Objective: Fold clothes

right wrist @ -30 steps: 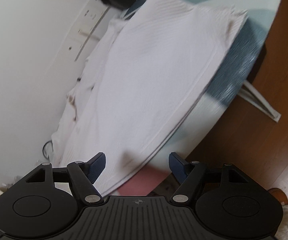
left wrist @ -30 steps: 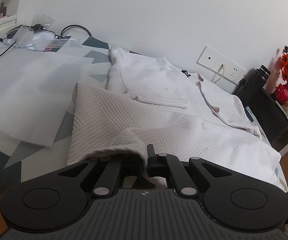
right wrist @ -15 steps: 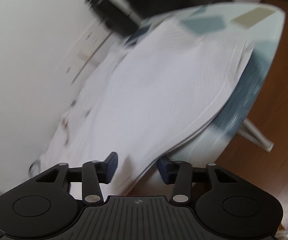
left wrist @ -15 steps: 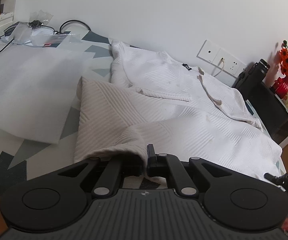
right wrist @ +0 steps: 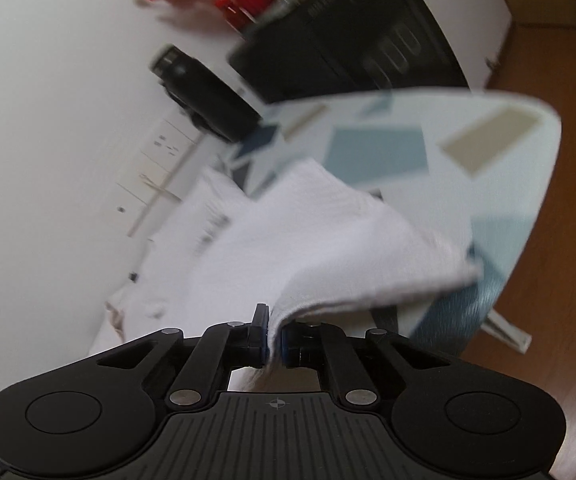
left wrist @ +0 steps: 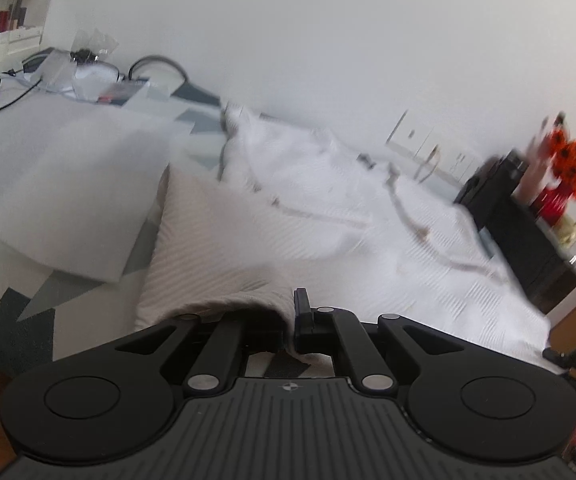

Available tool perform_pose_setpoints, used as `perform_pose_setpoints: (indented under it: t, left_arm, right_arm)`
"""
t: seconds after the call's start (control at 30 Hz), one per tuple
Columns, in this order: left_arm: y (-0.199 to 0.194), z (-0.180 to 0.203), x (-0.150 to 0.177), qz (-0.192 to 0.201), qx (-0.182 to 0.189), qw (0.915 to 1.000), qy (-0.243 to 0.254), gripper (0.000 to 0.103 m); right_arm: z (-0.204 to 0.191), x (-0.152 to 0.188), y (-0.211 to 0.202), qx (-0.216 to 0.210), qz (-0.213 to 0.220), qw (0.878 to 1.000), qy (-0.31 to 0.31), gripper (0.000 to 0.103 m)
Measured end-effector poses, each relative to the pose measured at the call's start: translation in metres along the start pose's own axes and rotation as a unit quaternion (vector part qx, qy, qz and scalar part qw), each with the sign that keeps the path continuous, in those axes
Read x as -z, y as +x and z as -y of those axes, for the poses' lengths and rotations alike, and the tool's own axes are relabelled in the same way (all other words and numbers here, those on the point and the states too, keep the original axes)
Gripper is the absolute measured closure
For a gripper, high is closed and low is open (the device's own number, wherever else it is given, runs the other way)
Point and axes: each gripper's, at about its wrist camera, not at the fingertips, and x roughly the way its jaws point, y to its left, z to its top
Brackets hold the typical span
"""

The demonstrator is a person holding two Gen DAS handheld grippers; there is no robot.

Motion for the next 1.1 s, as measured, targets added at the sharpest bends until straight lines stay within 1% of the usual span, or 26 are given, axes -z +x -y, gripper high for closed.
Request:
perform_pose_setpoints:
  t: [0.1, 0.2, 0.33, 0.43, 0.57, 0.67, 0.77, 0.87, 1.0, 1.1]
  left_arm:
    - [-0.022, 0.005, -0.004, 0.02, 0.023, 0.9995, -0.001, 0.098]
    - [-0.047, 0.005, -0.001, 0.034, 0.033, 0.9988, -0.012, 0.098]
    - [-0.087, 0.013, 0.018, 0.067, 0.016, 0.9976, -0.01, 0.098]
    - [-0.111, 0.023, 0.036, 0.091, -0.01, 0.9957, -0.011, 0.098]
    - [-0.128, 0.032, 0.055, 0.1, -0.041, 0.9941, -0.01, 0.098]
    - [-0.134, 0.039, 0.068, 0.1, -0.057, 0.9933, -0.013, 0.098]
    - [-0.136, 0.05, 0.081, 0.095, -0.068, 0.9931, -0.01, 0.098]
    - [-0.139, 0.058, 0.094, 0.084, -0.079, 0.9933, -0.005, 0.098]
    - [-0.138, 0.059, 0.104, 0.074, -0.092, 0.993, -0.007, 0.098]
    - [-0.136, 0.06, 0.108, 0.071, -0.1, 0.9924, -0.01, 0.098]
  right_arm:
    - [-0.018, -0.016, -0.033, -0.02, 0.021, 0.999, -0.037, 0.098]
    - [-0.032, -0.026, -0.065, -0.041, 0.027, 0.996, -0.07, 0.098]
    - [-0.048, -0.035, -0.102, -0.073, 0.024, 0.99, -0.117, 0.098]
    - [-0.052, -0.04, -0.124, -0.094, 0.003, 0.984, -0.153, 0.098]
    - [-0.049, -0.038, -0.147, -0.098, -0.034, 0.974, -0.199, 0.098]
    - [-0.039, -0.034, -0.157, -0.087, -0.058, 0.967, -0.23, 0.098]
    - [-0.024, -0.033, -0.16, -0.071, -0.076, 0.965, -0.24, 0.098]
    - [-0.011, -0.035, -0.163, -0.055, -0.08, 0.966, -0.242, 0.098]
    - [0.005, -0.036, -0.159, -0.057, -0.095, 0.964, -0.242, 0.098]
    - [0.019, -0.035, -0.148, -0.062, -0.101, 0.966, -0.228, 0.094]
